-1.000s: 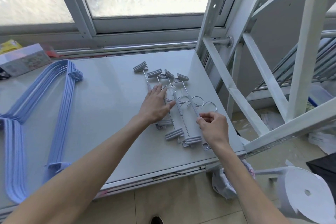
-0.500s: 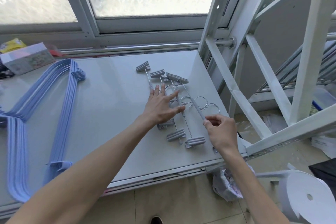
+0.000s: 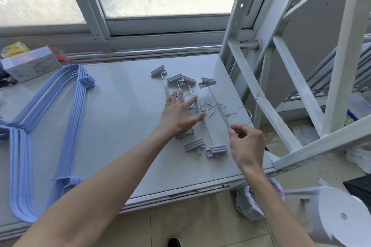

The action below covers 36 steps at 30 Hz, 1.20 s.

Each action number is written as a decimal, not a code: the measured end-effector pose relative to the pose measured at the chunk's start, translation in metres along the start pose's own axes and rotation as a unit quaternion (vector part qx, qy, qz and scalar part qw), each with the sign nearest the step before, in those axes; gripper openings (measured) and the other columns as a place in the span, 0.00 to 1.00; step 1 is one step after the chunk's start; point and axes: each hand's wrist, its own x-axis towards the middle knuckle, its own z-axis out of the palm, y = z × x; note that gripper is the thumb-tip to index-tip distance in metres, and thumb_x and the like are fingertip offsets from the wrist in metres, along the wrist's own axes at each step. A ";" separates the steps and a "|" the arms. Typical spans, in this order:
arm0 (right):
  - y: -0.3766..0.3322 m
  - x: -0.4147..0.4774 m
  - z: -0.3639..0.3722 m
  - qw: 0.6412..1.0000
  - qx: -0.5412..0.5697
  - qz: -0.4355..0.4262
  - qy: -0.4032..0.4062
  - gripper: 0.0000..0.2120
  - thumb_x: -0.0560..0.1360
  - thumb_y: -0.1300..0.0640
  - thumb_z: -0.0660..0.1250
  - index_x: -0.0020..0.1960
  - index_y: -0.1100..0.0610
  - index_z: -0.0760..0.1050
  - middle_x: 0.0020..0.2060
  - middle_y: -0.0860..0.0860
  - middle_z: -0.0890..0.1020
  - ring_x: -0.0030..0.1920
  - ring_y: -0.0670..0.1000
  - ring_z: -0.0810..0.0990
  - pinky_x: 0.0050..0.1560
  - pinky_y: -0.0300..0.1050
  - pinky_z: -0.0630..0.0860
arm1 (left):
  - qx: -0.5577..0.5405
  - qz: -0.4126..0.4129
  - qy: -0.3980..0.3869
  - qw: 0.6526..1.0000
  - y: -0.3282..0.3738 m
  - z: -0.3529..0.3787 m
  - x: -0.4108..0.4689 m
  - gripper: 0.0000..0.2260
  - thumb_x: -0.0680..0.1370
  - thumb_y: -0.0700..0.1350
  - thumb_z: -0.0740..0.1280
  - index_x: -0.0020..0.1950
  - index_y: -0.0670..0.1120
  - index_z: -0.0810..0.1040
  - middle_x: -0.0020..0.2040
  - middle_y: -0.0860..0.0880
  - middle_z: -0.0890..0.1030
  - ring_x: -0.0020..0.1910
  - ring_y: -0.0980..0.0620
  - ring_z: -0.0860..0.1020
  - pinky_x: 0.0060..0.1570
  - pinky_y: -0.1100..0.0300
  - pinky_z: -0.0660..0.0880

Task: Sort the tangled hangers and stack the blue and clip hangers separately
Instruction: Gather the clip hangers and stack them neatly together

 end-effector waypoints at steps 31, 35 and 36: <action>0.024 0.004 -0.003 0.986 0.035 -0.032 -0.162 0.11 0.74 0.57 0.73 0.56 0.51 0.84 0.29 0.45 0.77 0.27 0.41 0.70 0.33 0.31 0.70 | -0.002 -0.006 -0.032 0.999 -0.005 0.004 0.009 0.36 0.70 0.76 0.50 0.76 0.66 0.50 0.79 0.48 0.43 0.77 0.54 0.38 0.71 0.58 0.36; 0.026 0.008 -0.001 0.987 0.029 -0.022 -0.156 0.12 0.75 0.57 0.71 0.57 0.53 0.83 0.21 0.42 0.73 0.25 0.42 0.68 0.31 0.29 0.65 | 0.003 -0.013 -0.025 1.000 -0.001 0.003 0.012 0.36 0.70 0.76 0.50 0.76 0.67 0.50 0.80 0.50 0.44 0.78 0.54 0.40 0.74 0.56 0.44; 0.026 0.009 0.000 0.987 0.026 -0.022 -0.155 0.12 0.75 0.57 0.71 0.58 0.53 0.83 0.20 0.41 0.73 0.25 0.42 0.68 0.31 0.28 0.64 | 0.004 -0.017 -0.021 1.000 0.000 0.003 0.012 0.35 0.70 0.76 0.51 0.76 0.67 0.51 0.80 0.50 0.44 0.78 0.54 0.41 0.74 0.54 0.47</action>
